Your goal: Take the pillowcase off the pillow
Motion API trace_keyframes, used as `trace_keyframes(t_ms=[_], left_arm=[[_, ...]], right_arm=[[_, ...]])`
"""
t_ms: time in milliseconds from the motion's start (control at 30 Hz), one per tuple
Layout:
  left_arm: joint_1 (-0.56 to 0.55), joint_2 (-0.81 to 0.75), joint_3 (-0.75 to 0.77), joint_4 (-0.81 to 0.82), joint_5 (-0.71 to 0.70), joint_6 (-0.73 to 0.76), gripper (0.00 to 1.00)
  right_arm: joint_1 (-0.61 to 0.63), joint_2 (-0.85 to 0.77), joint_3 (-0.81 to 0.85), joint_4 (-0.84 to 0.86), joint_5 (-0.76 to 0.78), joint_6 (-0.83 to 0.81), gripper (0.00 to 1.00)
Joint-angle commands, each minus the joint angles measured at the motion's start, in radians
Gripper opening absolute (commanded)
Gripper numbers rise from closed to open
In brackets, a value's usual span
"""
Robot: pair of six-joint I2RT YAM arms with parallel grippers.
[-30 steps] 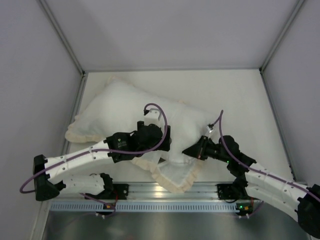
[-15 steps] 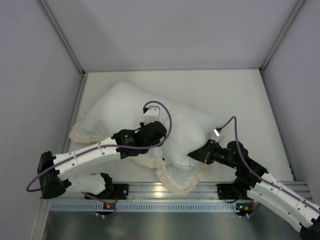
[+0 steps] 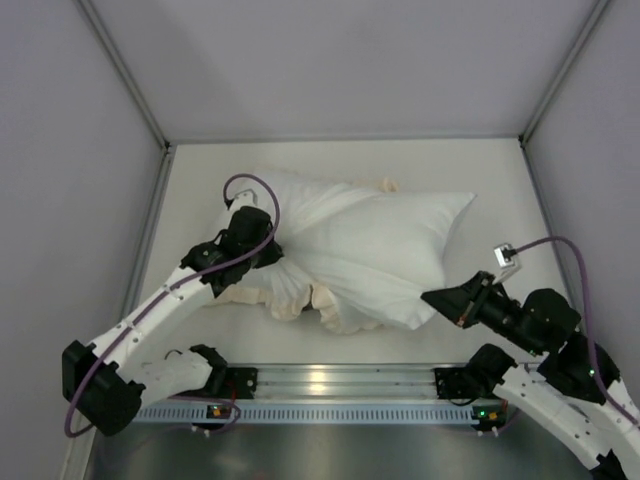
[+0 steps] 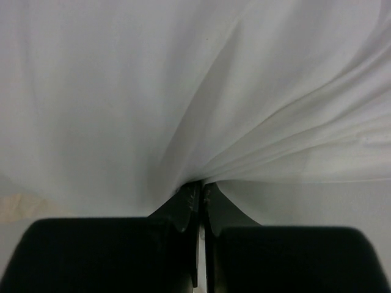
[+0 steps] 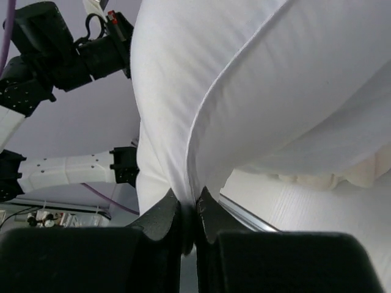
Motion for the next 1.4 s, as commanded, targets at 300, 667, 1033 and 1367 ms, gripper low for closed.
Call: trace_keyframes(t_ms=[300, 667, 1033, 1367], left_arm=[[0.09, -0.159, 0.033, -0.105, 0.1, 0.067, 0.94], [0.079, -0.255, 0.202, -0.1, 0.491, 0.071, 0.95], [-0.443, -0.059, 0.228, -0.1, 0.092, -0.024, 0.7], [-0.445, 0.08, 0.029, -0.203, -0.293, -0.215, 0.51]], right_arm=[[0.003, -0.001, 0.001, 0.03, -0.071, -0.036, 0.0], [0.003, 0.146, -0.023, -0.013, 0.225, -0.016, 0.99], [-0.012, 0.471, -0.079, 0.244, 0.191, -0.062, 0.95], [0.373, 0.795, -0.156, 0.623, -0.097, -0.16, 0.84]])
